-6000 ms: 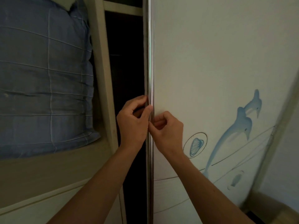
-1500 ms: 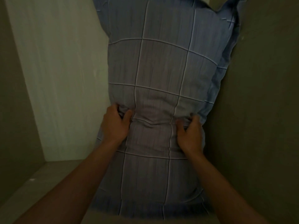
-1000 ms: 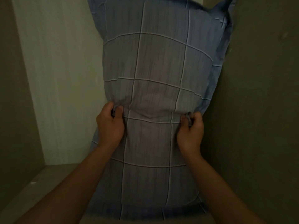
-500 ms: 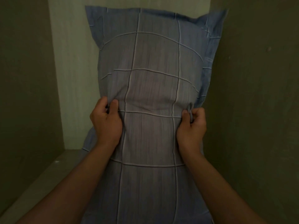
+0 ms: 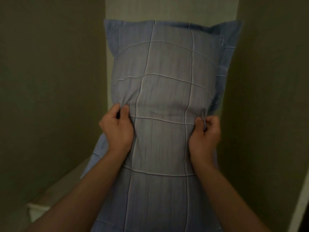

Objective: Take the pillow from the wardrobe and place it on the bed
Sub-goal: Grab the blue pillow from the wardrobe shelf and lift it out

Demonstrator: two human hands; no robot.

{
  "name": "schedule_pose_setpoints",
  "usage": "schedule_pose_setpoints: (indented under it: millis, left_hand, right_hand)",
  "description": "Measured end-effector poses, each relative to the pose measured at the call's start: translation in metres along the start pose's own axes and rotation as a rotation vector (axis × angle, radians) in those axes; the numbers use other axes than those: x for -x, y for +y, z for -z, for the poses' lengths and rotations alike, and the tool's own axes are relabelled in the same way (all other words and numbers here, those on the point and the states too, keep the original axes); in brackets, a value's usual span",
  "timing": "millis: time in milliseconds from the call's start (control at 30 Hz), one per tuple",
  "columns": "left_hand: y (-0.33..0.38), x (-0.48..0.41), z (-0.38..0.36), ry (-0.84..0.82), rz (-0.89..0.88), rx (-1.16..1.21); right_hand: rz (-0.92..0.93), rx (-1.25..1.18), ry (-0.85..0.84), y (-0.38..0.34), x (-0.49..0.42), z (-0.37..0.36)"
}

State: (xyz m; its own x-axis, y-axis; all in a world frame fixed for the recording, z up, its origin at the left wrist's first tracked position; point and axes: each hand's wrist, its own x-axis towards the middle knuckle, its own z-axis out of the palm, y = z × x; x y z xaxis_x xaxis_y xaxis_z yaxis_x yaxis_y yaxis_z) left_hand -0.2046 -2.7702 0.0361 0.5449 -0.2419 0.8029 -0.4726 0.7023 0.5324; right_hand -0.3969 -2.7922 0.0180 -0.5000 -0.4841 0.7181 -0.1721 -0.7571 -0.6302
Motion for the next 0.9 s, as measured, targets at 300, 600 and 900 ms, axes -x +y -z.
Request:
schedule_pose_setpoints:
  millis: [300,600,900]
  left_hand:
    - [0.085,0.036,0.078,0.116,-0.03,-0.182]
    - [0.136,0.037,0.176,0.212,-0.086,-0.332]
    - [0.169,0.032,0.321,0.309,-0.07,-0.442]
  right_hand:
    - [-0.033,-0.166,-0.15,-0.069,0.039,0.034]
    - [-0.042,-0.248,-0.25,-0.131,0.101,0.02]
    - [-0.084,-0.358,-0.359,-0.208,0.202,-0.028]
